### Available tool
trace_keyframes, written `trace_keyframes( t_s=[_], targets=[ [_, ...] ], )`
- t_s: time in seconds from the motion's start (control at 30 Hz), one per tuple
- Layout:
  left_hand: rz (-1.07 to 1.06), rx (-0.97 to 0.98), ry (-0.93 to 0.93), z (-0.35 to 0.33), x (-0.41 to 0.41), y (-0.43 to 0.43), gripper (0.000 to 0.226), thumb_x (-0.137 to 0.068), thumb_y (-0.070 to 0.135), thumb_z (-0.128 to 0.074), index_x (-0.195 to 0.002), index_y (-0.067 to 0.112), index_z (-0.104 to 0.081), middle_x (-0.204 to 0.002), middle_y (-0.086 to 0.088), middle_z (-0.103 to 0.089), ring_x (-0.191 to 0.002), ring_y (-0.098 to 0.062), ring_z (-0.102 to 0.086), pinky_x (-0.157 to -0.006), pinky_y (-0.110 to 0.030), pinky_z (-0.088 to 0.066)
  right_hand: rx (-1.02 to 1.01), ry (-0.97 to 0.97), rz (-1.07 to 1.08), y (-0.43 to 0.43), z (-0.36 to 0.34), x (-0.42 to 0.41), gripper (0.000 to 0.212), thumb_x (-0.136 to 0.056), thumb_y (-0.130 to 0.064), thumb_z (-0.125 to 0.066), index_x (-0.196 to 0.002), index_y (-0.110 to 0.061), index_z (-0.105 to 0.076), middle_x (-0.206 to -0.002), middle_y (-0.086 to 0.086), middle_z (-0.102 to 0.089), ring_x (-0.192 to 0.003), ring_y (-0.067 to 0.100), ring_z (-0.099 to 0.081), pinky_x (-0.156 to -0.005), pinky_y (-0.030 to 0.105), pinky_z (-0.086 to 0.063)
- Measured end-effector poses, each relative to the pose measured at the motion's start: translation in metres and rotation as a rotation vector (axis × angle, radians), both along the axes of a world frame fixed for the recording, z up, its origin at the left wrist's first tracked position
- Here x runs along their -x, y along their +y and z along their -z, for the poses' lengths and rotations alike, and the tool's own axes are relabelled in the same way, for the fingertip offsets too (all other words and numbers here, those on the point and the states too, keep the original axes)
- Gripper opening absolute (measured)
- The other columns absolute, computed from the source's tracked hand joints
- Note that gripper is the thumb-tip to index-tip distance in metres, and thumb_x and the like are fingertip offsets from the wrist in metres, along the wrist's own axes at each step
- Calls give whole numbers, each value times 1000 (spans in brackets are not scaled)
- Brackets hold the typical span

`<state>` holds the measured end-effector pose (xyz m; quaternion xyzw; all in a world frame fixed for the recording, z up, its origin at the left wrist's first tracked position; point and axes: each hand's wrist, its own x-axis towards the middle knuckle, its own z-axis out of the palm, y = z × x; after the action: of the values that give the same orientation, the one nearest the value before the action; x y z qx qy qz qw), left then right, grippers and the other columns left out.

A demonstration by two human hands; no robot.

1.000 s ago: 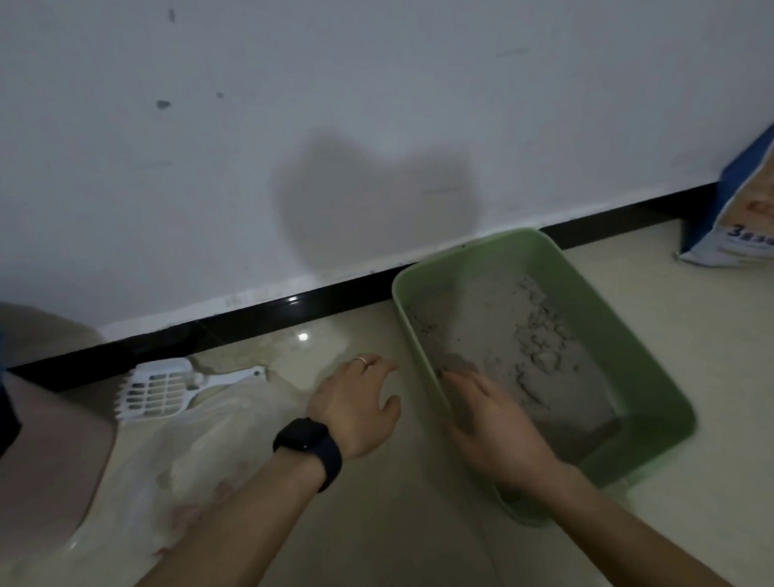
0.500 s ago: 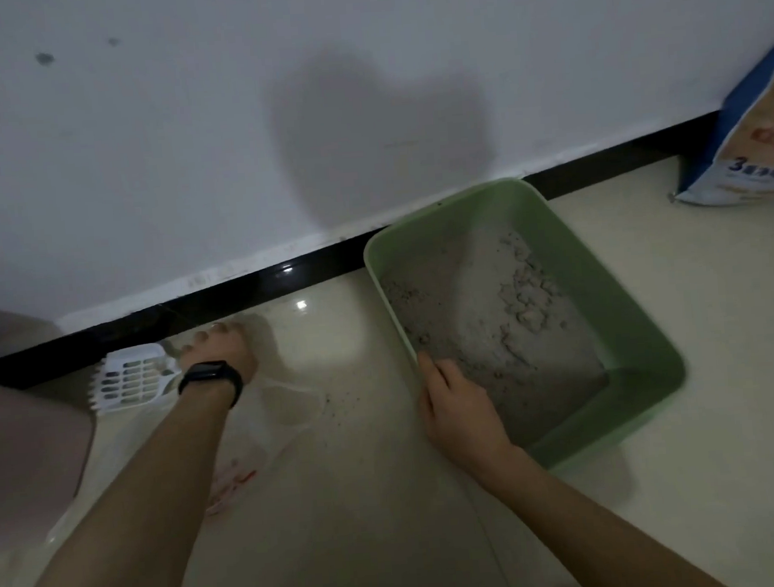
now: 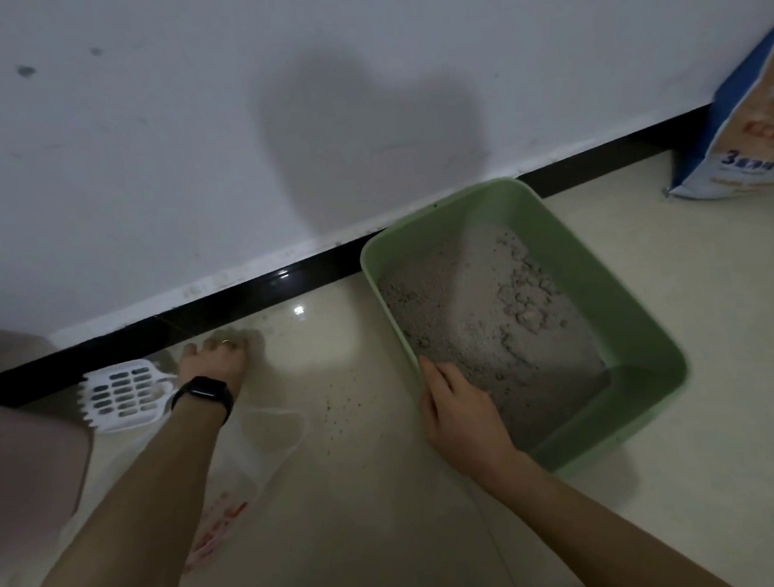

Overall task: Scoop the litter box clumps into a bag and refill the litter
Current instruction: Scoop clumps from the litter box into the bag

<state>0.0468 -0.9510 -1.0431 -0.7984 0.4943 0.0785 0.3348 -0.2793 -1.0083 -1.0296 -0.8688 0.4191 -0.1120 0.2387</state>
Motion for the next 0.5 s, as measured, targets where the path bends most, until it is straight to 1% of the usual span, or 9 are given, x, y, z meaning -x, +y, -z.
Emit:
trace_keyframes(
  t_s=[0.07,0.17,0.23,0.3,0.33,0.37,0.43,0.47,0.5],
  targets=[
    [17,110,51,-7,3,-8,45,-97,18,-39,-142,19,-33,-139,-7,-48,-125,-26,-46,-100,-41,-36,13,-7,0,0,2,0,40,-93,-10,-57,-131,1,-57,-109,17,-63,-65,34,-61,-51,37,-48],
    [78,336,187,-29,18,-30,33,-97,25,-46,-130,18,-43,-126,-8,-50,-113,-28,-50,-89,-41,-42,-1,-17,7,-1,7,2,41,-96,-14,-53,-136,-1,-54,-116,15,-61,-73,33,-63,-59,40,-52],
    [79,540,326,-51,31,-46,26,-98,26,-47,-122,17,-51,-118,-9,-53,-105,-30,-53,-81,-42,-46,-64,-37,21,-3,5,4,43,-99,-19,-49,-141,-7,-50,-123,10,-59,-85,29,-64,-71,40,-54],
    [63,770,446,-76,42,-58,22,-98,26,-49,-116,15,-57,-110,-10,-57,-95,-30,-57,-72,-39,-48,-161,-66,33,-7,-1,7,43,-100,-24,-48,-142,-15,-49,-126,3,-58,-98,21,-62,-85,35,-51],
    [46,874,489,-88,47,-62,21,-97,27,-52,-113,16,-59,-106,-8,-59,-89,-27,-58,-68,-35,-45,-204,-73,48,-10,-5,8,42,-100,-28,-49,-141,-20,-51,-126,-2,-59,-100,15,-60,-87,31,-50],
    [6,967,529,-100,51,-67,18,-96,29,-55,-109,19,-60,-101,-4,-60,-83,-22,-58,-67,-31,-42,-247,-73,75,-13,-11,9,40,-99,-34,-50,-137,-26,-54,-123,-8,-61,-97,8,-60,-86,28,-50],
    [-125,1129,632,-122,59,-73,14,-92,32,-60,-104,24,-61,-94,4,-62,-77,-12,-58,-65,-23,-38,-359,-122,164,-18,-23,9,32,-96,-46,-52,-125,-36,-59,-111,-21,-63,-84,-3,-60,-76,23,-51],
    [-190,1206,694,-131,64,-76,13,-91,32,-61,-102,26,-61,-92,7,-62,-76,-9,-59,-65,-19,-39,-441,-184,221,-20,-30,8,29,-94,-52,-53,-119,-39,-61,-103,-23,-65,-83,-6,-61,-72,21,-51],
    [-249,1275,748,-138,70,-78,12,-90,32,-62,-101,27,-62,-91,9,-63,-76,-5,-59,-65,-15,-40,-541,-266,277,-22,-36,5,29,-90,-58,-54,-113,-42,-63,-97,-24,-67,-85,-8,-61,-73,20,-51]
  ],
)
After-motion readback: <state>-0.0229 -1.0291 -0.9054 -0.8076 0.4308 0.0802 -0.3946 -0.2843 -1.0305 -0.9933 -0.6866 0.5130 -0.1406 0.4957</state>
